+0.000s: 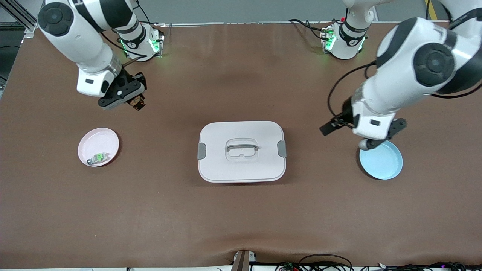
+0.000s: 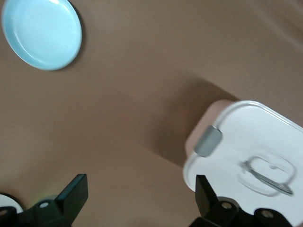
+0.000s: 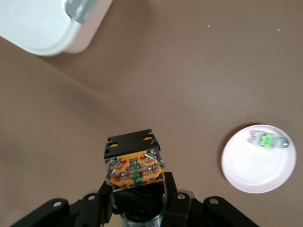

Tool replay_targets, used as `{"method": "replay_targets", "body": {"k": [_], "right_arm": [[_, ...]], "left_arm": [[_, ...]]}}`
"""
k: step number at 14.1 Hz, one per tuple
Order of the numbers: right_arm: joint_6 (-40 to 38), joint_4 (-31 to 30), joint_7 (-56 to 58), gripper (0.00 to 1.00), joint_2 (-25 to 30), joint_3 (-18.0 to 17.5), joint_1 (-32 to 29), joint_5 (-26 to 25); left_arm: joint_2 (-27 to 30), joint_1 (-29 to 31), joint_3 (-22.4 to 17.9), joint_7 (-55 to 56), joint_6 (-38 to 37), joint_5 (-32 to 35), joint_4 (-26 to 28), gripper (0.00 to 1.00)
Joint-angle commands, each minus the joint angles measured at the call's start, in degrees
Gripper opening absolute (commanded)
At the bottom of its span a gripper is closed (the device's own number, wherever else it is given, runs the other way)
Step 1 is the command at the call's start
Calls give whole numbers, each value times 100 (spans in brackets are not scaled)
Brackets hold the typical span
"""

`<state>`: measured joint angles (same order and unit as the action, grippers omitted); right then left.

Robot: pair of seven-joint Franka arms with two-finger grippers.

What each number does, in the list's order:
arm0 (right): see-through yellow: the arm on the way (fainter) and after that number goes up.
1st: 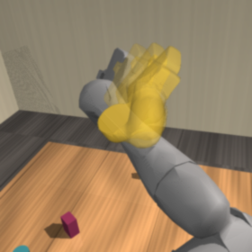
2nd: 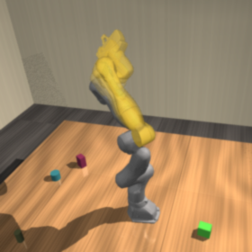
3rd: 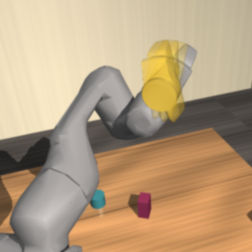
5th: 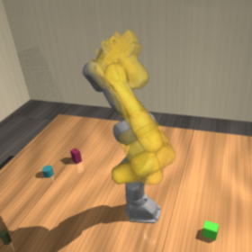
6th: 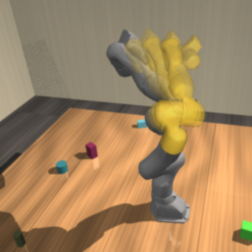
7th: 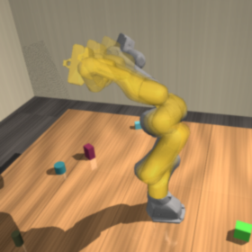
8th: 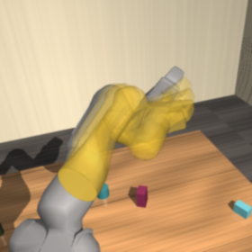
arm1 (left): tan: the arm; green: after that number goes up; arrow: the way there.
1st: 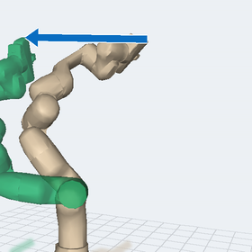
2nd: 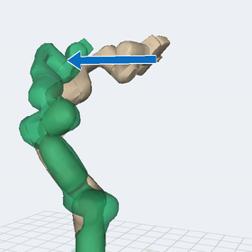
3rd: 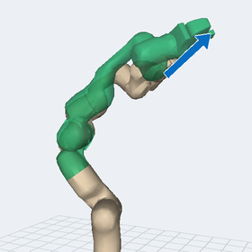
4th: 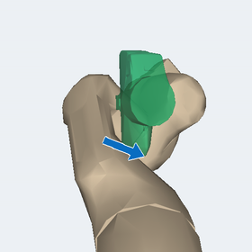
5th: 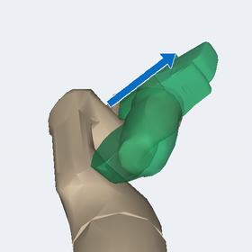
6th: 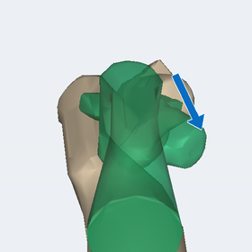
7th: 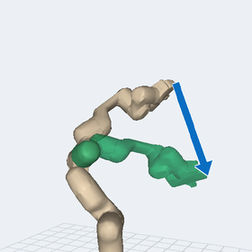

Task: Transfer orange switch to right arm and place
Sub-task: 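Open the left gripper and withdraw it while the right gripper carries switch, then move the switch with the right gripper over the white plate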

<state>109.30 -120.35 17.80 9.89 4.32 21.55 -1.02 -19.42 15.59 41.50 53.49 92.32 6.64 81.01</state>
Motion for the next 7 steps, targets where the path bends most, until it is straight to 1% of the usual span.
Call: {"method": "replay_targets", "body": {"k": [1, 4, 7], "right_arm": [[214, -198, 1124, 4, 48, -98, -606, -266], [862, -427, 2661, 5, -109, -106, -1423, -346], [1917, -673, 4314, 5, -547, -106, -2267, -337]], "left_arm": [[211, 242, 16, -863, -153, 311, 38, 100], [333, 584, 33, -1629, -301, 391, 38, 100], [483, 655, 7, -2078, -460, 391, 37, 100]]}}
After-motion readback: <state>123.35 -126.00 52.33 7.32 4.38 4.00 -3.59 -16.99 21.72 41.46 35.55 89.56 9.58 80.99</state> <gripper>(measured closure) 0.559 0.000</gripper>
